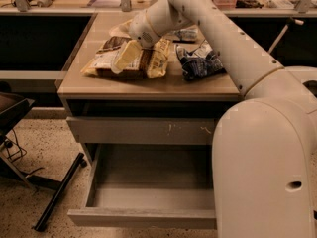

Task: Place brown chip bag into middle drawer

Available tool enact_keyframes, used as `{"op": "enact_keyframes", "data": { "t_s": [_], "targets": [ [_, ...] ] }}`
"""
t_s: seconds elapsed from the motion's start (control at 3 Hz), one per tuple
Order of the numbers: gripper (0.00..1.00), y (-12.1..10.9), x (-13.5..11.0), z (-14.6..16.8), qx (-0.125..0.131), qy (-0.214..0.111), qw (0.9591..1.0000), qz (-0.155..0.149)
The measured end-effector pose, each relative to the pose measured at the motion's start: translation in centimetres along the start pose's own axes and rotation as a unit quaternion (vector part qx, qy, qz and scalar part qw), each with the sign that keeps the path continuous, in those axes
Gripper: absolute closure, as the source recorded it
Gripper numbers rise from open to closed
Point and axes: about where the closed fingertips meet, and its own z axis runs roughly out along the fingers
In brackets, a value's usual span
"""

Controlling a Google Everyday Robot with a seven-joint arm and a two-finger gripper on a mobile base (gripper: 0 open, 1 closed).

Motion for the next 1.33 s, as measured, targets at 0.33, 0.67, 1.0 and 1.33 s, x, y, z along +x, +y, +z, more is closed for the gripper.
{"op": "enact_keyframes", "data": {
  "t_s": [0.33, 0.67, 1.0, 1.33],
  "targets": [
    [0.0, 1.4, 2.6, 0.8, -0.004, 0.037, 0.9993, 0.004],
    [0.0, 1.1, 4.9, -1.6, 0.045, 0.108, 0.9932, -0.001],
    [0.0, 1.1, 4.9, -1.6, 0.045, 0.108, 0.9932, -0.001],
    [0.19, 1.1, 4.9, -1.6, 0.045, 0.108, 0.9932, -0.001]
  ]
}}
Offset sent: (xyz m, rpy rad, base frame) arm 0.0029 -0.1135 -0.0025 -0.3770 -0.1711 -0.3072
